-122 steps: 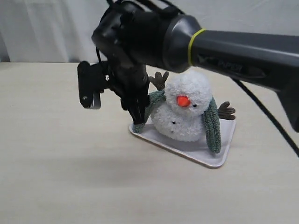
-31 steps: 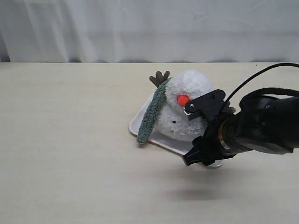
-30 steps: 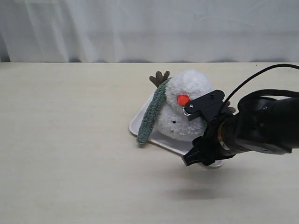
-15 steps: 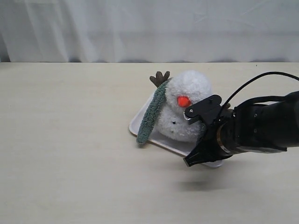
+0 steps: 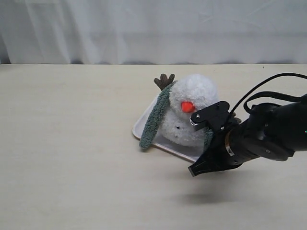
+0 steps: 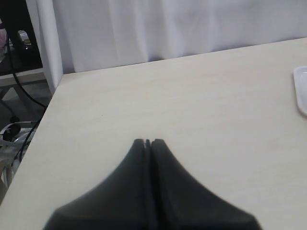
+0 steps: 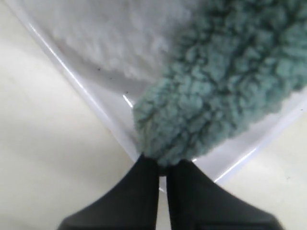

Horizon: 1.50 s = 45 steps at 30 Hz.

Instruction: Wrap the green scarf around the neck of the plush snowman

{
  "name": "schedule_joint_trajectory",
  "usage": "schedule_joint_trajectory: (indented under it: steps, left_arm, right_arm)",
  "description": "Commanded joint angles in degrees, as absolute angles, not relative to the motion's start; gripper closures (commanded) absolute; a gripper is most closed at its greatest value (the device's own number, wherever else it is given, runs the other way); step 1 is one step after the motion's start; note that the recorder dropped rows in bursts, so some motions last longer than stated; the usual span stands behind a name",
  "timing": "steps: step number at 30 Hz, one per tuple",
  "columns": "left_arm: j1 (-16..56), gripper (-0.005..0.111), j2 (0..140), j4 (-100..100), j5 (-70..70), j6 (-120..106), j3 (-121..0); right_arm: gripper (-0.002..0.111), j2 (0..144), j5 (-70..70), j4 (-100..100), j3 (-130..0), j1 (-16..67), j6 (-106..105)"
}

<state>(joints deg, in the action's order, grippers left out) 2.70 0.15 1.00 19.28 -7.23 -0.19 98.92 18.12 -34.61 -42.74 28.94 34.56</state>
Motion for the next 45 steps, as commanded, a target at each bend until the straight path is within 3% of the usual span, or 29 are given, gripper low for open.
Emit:
schedule_joint_trajectory:
  steps: [1, 30, 41, 45]
  left_arm:
    - [2.61, 0.107, 0.0, 0.83, 18.52, -7.23, 0.0]
    - [2.61, 0.107, 0.0, 0.83, 18.51, -7.23, 0.0]
    - [2.61, 0.107, 0.0, 0.83, 18.51, -7.23, 0.0]
    - [2.61, 0.107, 0.0, 0.83, 18.51, -7.23, 0.0]
  right_arm:
    - [0.104, 97.85, 18.68, -30.26, -40.82, 28.85, 29.32]
    - [0.103, 91.82, 10.85, -22.77, -39.23, 28.74, 32.66]
    - [0.066, 94.37, 17.01, -16.97, -39.13, 28.74, 31.51]
    - [0.064, 94.11, 17.28, -16.76, -39.13, 28.74, 30.44]
